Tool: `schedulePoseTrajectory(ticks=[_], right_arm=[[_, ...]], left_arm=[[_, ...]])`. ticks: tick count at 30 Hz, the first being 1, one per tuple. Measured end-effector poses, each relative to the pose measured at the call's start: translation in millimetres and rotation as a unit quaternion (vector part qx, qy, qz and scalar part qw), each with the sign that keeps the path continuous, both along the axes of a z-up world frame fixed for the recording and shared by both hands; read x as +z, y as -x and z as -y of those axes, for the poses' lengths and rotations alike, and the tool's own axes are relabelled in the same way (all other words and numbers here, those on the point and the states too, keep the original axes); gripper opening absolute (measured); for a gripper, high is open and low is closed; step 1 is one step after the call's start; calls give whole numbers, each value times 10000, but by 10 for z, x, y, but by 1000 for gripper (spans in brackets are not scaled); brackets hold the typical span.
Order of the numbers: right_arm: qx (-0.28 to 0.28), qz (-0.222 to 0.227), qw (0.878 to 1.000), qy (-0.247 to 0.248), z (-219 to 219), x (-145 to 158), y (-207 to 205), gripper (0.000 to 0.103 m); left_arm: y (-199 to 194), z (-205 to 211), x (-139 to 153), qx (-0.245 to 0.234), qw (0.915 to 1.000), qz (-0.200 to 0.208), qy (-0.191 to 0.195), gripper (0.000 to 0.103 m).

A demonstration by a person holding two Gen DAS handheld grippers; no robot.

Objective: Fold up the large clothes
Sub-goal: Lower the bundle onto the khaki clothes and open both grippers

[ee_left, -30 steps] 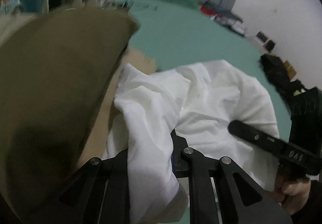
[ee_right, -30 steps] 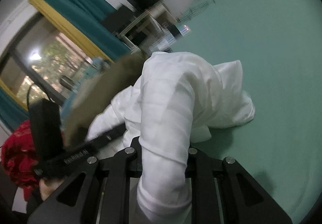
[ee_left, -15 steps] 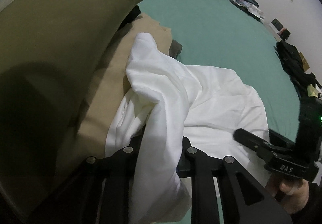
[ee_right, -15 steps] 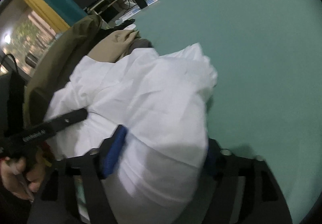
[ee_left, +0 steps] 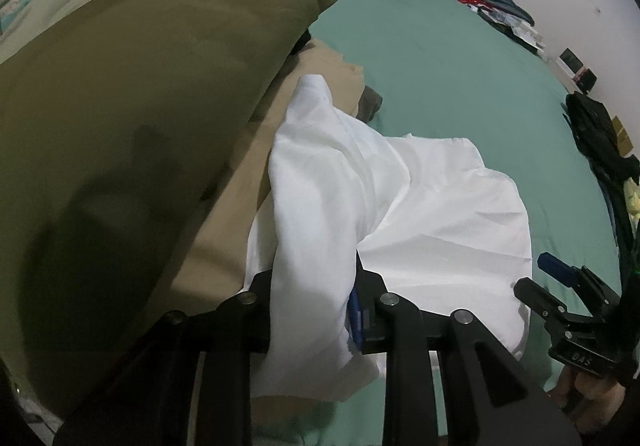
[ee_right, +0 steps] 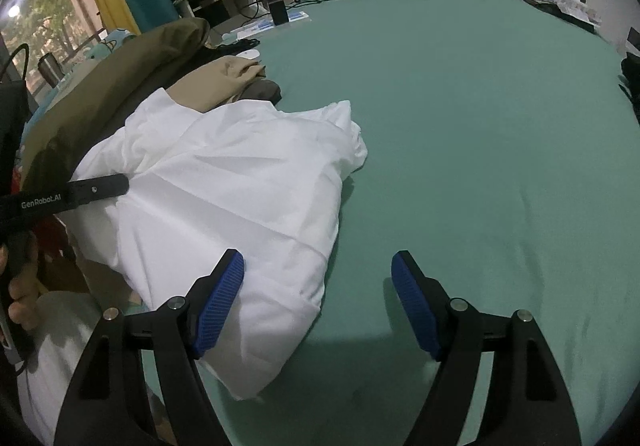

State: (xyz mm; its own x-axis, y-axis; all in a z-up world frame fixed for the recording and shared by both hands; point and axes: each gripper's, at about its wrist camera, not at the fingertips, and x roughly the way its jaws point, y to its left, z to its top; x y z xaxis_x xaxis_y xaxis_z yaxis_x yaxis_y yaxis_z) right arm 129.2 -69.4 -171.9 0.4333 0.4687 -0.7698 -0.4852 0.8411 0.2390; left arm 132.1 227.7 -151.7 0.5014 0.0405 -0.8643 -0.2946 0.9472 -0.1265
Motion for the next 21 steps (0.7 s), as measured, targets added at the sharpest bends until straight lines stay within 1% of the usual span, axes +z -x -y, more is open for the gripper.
schedulePoseTrajectory(ticks=[2,5,8,10,17,21], right_arm=[[-32,-22,10000,26,0,23,1,76],[-83,-12,9999,78,38,58,29,76],[-123,-21,9999,116,52,84,39,76],[-139,-50,9998,145,59,98,49,76],[-160,-136,9994,268,157,171,156,76],[-198,-127,9993,299,267,235,228,76]], left_arm=[[25,11,40,16,10000,-5,34,28],[109,0,134,7,9999,141,36,34],[216,-14,214,39,9998,209,-4,34],[275,-21,238,65,9997,213,-99,34],[431,-47,231,308,9987,65,-403,34],[552,6,295,305,9988,146,-355,34]])
